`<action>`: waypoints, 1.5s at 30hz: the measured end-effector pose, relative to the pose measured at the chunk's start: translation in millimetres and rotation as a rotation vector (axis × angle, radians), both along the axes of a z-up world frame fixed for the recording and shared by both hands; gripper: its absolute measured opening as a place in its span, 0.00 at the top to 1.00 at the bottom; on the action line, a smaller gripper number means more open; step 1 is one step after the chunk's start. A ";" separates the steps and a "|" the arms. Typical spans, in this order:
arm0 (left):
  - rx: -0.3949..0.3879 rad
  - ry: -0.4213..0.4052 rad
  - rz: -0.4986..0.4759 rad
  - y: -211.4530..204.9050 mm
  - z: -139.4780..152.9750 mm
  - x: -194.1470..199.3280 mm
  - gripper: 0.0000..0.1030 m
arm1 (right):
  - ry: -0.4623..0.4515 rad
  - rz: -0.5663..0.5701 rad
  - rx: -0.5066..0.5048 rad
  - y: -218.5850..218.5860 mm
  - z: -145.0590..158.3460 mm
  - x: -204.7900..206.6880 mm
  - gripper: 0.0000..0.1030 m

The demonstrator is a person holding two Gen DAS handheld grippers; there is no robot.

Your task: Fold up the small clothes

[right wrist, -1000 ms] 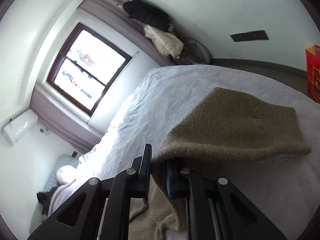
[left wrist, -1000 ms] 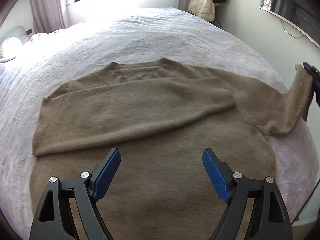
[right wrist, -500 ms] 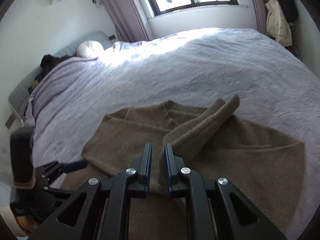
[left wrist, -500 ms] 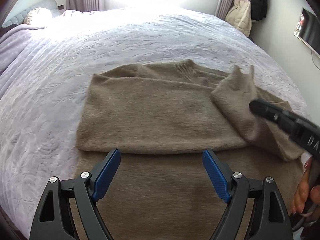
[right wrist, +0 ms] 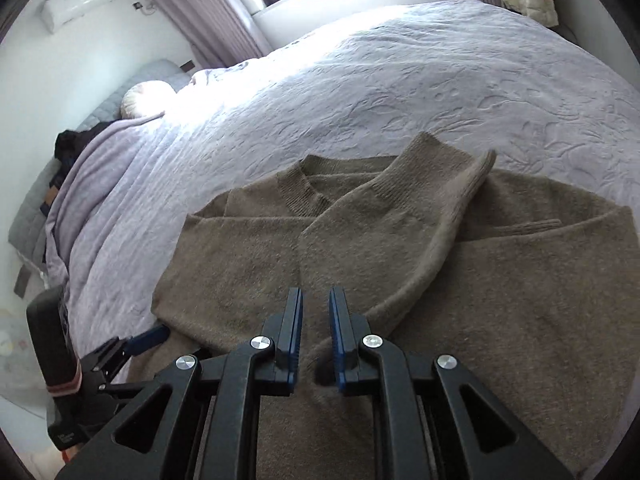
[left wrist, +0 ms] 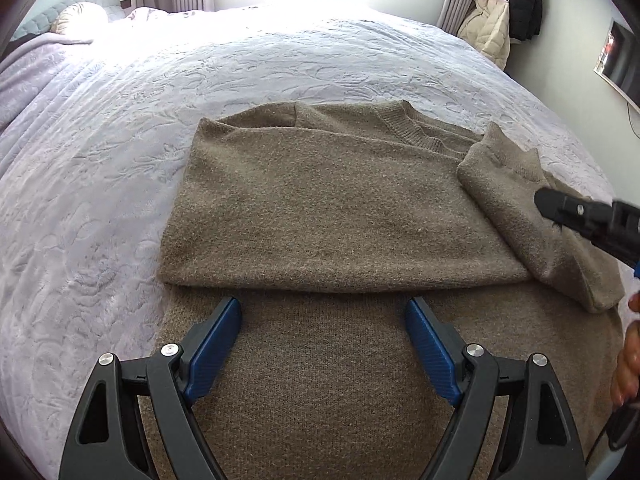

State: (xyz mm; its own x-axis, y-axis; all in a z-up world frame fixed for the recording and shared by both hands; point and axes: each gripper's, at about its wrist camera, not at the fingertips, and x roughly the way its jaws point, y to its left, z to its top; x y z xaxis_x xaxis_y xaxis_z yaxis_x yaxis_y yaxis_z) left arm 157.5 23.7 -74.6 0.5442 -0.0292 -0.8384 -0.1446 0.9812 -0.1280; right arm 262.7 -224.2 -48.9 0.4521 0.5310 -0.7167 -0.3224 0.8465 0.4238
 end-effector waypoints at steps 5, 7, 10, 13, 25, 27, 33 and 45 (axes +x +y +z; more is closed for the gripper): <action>-0.015 -0.007 -0.007 5.9 6.3 -5.3 0.18 | 0.046 -0.186 0.036 -31.2 -3.5 21.5 0.44; -0.020 -0.006 -0.004 9.6 7.6 -8.5 0.18 | 0.105 -0.231 0.129 -45.5 -12.8 30.4 0.44; -0.033 -0.004 0.003 14.8 8.3 -11.2 0.18 | 0.172 -0.261 0.289 -58.7 -27.8 45.4 0.44; -0.035 -0.005 0.003 18.5 10.4 -15.8 0.18 | 0.184 -0.254 0.314 -55.1 -31.6 59.5 0.58; -0.031 -0.029 0.101 65.1 19.6 -19.2 0.18 | -0.159 0.242 -0.028 97.5 40.8 7.0 0.93; -0.043 -0.028 0.132 78.1 20.0 -22.4 0.18 | -0.157 0.319 -0.098 123.6 31.3 -3.6 0.93; -0.064 -0.022 0.156 103.2 21.6 -28.6 0.18 | -0.111 0.419 -0.291 157.5 -7.1 -33.7 0.80; -0.290 0.017 -0.093 74.2 18.1 21.7 0.18 | -0.053 0.158 -0.023 25.9 30.4 -64.3 0.41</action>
